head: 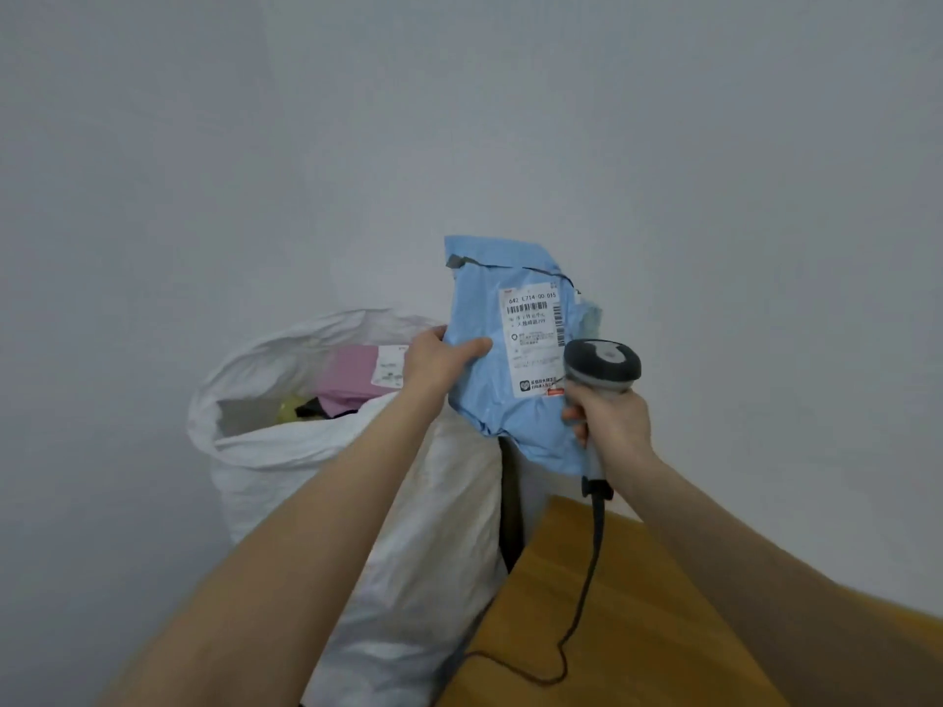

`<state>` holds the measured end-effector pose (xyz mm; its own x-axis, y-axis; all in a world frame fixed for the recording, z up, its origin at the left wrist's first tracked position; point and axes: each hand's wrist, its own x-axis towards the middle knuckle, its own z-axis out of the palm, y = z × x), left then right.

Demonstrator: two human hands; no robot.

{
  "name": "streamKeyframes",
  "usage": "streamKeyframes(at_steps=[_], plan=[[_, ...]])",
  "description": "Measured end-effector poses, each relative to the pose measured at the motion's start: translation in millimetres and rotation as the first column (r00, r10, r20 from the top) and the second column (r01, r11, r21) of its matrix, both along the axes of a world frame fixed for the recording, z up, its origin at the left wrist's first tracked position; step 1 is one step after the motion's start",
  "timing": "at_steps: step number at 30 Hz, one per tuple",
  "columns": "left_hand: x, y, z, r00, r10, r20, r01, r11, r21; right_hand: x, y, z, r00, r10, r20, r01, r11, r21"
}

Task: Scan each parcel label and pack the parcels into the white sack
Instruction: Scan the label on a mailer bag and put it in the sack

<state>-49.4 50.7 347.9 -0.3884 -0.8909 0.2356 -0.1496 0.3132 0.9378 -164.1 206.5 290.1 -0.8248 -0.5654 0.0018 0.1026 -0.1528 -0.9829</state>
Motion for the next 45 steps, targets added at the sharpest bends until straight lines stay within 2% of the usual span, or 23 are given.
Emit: streamKeyframes(at_steps=[5,10,14,17,19,20,21,23,24,25,26,27,28,29,31,33,36,38,40,41,44,45], plan=[[67,-105,47,0.988,0.146,-0.051,-0.151,0.984,-0.100,51,-112,40,0.998,0.027,-0.065,-0.027,1.000,0.004],[131,-215,58,0.977,0.214,-0.005,-0.214,0.976,-0.040,97,-200,67,0.996,0.080,-0.033,-0.079,0.996,0.053],[157,-269,40,0.979,0.168,0.119,-0.193,0.951,0.243,109,-245,83,0.990,0.139,0.038,-0.142,0.987,0.071],[172,-297,6,0.957,0.086,0.276,-0.212,0.857,0.469,113,-272,86,0.976,0.212,0.052,-0.217,0.967,0.130],[177,-311,-14,0.959,0.089,0.268,-0.228,0.803,0.550,114,-289,82,0.968,0.241,0.072,-0.250,0.956,0.154],[177,-317,-21,0.957,0.117,0.267,-0.248,0.808,0.534,114,-296,78,0.965,0.252,0.078,-0.261,0.952,0.161],[176,-324,-26,0.937,0.138,0.321,-0.280,0.847,0.452,113,-302,75,0.963,0.258,0.082,-0.268,0.949,0.163],[175,-334,-29,0.786,0.240,0.570,-0.328,0.943,0.055,111,-312,68,0.959,0.260,0.110,-0.274,0.950,0.147],[173,-336,-26,0.768,0.281,0.575,-0.258,0.958,-0.124,111,-318,65,0.956,0.264,0.127,-0.280,0.951,0.130],[169,-336,-22,0.822,0.244,0.515,-0.160,0.966,-0.203,111,-323,63,0.953,0.268,0.141,-0.285,0.951,0.118],[165,-335,-18,0.882,0.130,0.454,-0.027,0.974,-0.227,111,-327,61,0.950,0.271,0.151,-0.289,0.950,0.114],[157,-332,-16,0.887,-0.015,0.461,0.128,0.968,-0.215,112,-331,59,0.949,0.273,0.160,-0.293,0.949,0.118],[149,-329,-18,0.832,-0.127,0.540,0.268,0.944,-0.191,114,-335,58,0.947,0.273,0.167,-0.295,0.947,0.123],[142,-327,-21,0.754,-0.170,0.634,0.351,0.920,-0.171,116,-337,56,0.947,0.272,0.170,-0.294,0.947,0.125],[136,-336,-32,0.638,-0.099,0.764,0.370,0.909,-0.191,119,-341,55,0.948,0.267,0.173,-0.290,0.949,0.124],[139,-353,-46,0.564,-0.041,0.825,0.325,0.929,-0.176,118,-341,56,0.951,0.248,0.182,-0.273,0.954,0.125],[154,-371,-65,0.397,-0.050,0.917,0.271,0.960,-0.065,115,-336,55,0.961,0.176,0.214,-0.208,0.968,0.137],[160,-374,-69,0.335,-0.050,0.941,0.265,0.963,-0.043,119,-331,52,0.960,0.135,0.245,-0.174,0.974,0.147],[160,-375,-66,0.320,-0.047,0.946,0.282,0.958,-0.048,127,-326,49,0.960,0.097,0.262,-0.138,0.980,0.143],[159,-372,-62,0.341,-0.037,0.939,0.297,0.952,-0.071,130,-323,48,0.962,0.083,0.261,-0.122,0.983,0.139],[156,-366,-50,0.479,0.038,0.877,0.297,0.933,-0.202,139,-312,51,0.968,0.048,0.248,-0.085,0.987,0.138],[155,-363,-47,0.556,0.069,0.828,0.292,0.917,-0.272,141,-307,53,0.970,0.038,0.242,-0.072,0.989,0.133]])
